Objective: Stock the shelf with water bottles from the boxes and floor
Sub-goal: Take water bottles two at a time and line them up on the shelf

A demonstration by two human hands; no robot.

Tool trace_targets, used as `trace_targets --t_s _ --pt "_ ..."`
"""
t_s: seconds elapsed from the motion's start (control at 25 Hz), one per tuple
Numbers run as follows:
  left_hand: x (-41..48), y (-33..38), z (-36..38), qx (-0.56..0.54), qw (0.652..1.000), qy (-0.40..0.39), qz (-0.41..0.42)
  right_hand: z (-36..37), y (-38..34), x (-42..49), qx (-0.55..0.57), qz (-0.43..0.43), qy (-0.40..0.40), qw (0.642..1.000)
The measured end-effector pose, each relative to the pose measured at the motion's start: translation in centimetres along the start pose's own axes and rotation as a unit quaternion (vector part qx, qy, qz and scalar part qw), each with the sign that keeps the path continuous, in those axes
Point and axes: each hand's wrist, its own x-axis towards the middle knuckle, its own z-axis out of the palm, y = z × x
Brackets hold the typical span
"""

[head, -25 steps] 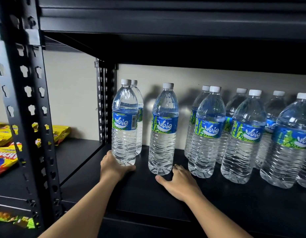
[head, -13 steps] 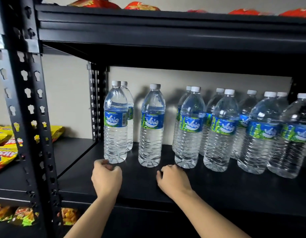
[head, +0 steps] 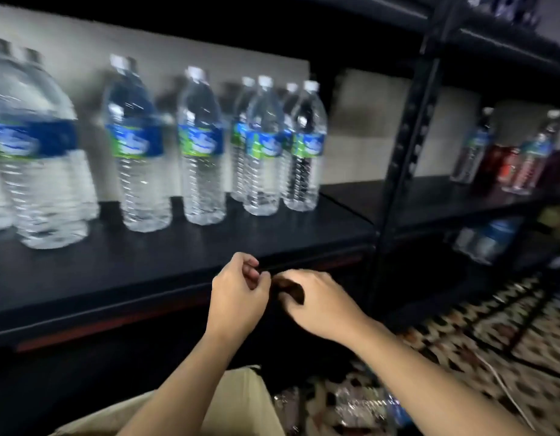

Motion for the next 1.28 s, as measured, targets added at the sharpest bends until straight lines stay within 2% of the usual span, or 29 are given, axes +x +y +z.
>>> trace_targets --t_s 0.12,0.24,0.48,0.64,0.76,0.88,1.04,1.12,1.2,1.28 --pt "-1.2 -0.7 7.5 0.022 0.994 -0.106 -0.021 -1.4 9.4 -3.4 -0.030 0.173 -0.029 0.984" --pt "-3.0 -2.9 14.4 0.052 0.975 -0.204 -0.067 -0.1 17.3 -6.4 0.000 0.330 -0.070 0.941" --pt "-6.2 -10.9 24.4 0.117 0.924 -0.317 -0.180 11.1 27.1 -11.1 0.128 0.521 -0.108 0.837" --pt "-7.6 -17.4 28.0 0.185 0.880 -0.323 -0.295 19.5 30.4 -11.0 0.235 0.617 -0.096 0.745" --pt "-9.2 -21.6 29.9 0.261 0.841 -0.311 -0.357 24.4 33.6 -10.2 0.234 0.690 -0.098 0.678" --pt "-10.9 -25.9 31.2 0.294 0.809 -0.303 -0.410 26.1 34.3 -9.2 0.335 0.725 -0.050 0.599" --pt "-11.1 -27.7 31.6 0.232 0.815 -0.287 -0.447 28.2 34.7 -9.6 0.468 0.695 0.012 0.545" --pt "-11.1 -28.4 32.0 0.262 0.815 -0.295 -0.424 28.3 34.6 -10.1 0.489 0.690 0.052 0.531" --pt "-11.1 -28.3 32.0 0.304 0.805 -0.318 -0.399 27.4 34.2 -10.2 0.463 0.705 0.073 0.532" --pt "-11.2 -28.1 32.1 0.315 0.801 -0.332 -0.387 26.5 33.6 -10.6 0.394 0.740 0.029 0.545"
